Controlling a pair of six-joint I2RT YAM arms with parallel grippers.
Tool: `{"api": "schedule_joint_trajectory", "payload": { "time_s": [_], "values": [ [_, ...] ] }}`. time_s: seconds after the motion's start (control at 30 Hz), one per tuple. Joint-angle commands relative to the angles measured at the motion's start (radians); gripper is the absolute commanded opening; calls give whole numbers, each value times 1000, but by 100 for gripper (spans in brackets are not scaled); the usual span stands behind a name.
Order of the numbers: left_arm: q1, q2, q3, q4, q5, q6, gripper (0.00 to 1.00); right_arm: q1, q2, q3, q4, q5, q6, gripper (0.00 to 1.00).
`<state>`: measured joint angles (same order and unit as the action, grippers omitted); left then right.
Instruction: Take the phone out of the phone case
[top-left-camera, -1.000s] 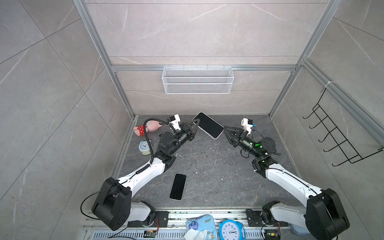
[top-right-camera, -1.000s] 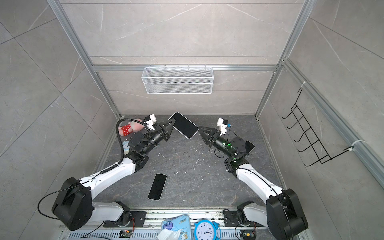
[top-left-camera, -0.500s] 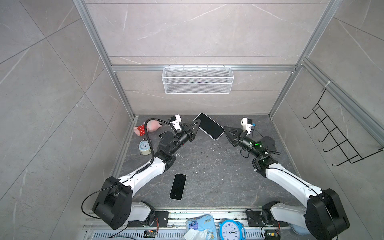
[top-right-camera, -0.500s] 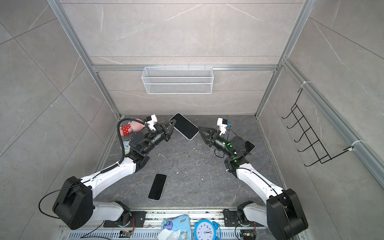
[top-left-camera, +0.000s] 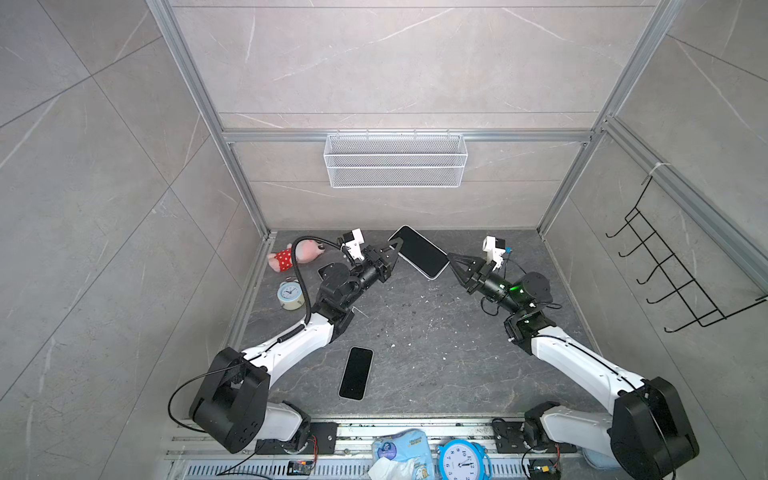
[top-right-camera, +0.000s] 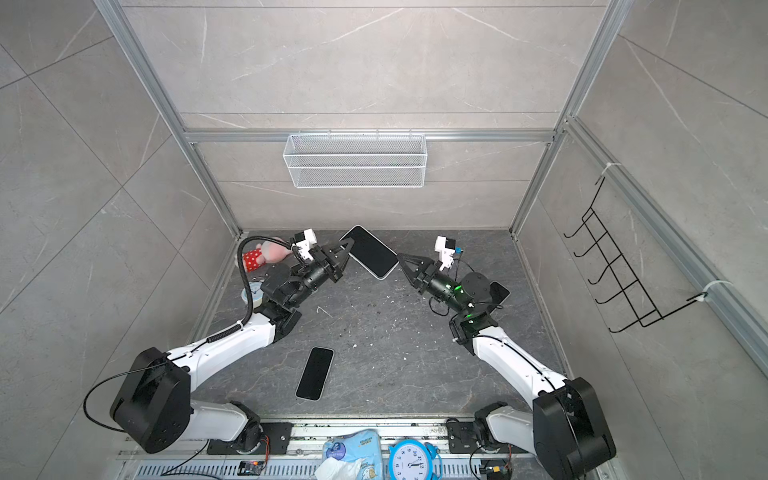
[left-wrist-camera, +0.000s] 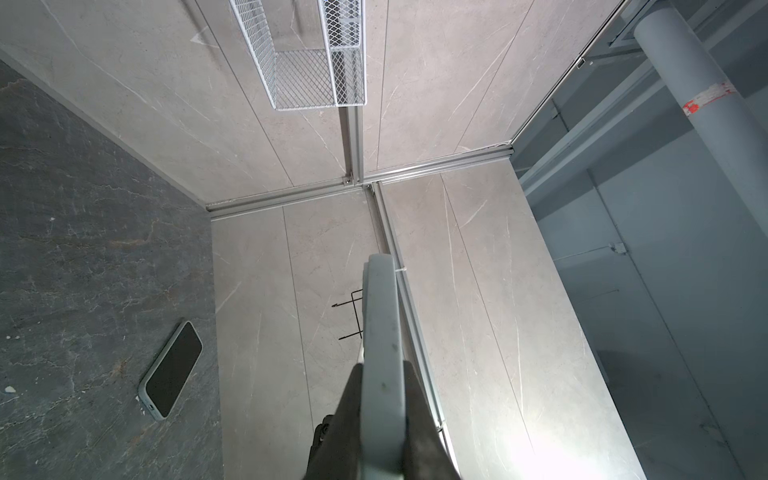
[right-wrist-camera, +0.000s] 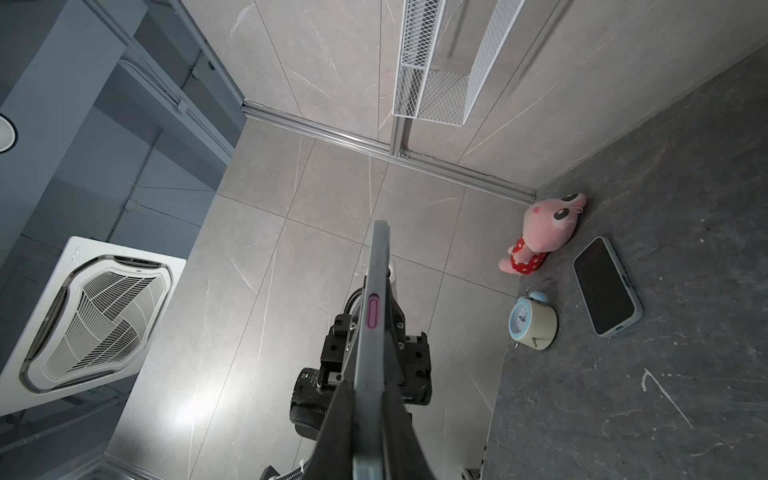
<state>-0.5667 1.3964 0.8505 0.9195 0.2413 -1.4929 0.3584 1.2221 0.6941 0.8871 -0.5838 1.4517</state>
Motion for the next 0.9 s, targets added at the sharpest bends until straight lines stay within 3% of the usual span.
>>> {"api": "schedule_joint_trajectory", "payload": {
  "time_s": [0.0, 0.37, 0.67, 0.87],
  "values": [
    [4, 7, 30, 104, -29, -35, 0, 4, -10, 43, 85, -8, 31, 9],
    [-37, 158, 24, 337, -82, -137, 0, 4, 54, 203, 185, 48, 188, 8],
    [-72, 206, 74, 493, -129, -145, 0, 5, 135, 221, 255, 132, 280, 8],
    [-86, 184, 104, 495, -143, -102, 0, 5, 222, 232, 353, 185, 364, 8]
  ]
}}
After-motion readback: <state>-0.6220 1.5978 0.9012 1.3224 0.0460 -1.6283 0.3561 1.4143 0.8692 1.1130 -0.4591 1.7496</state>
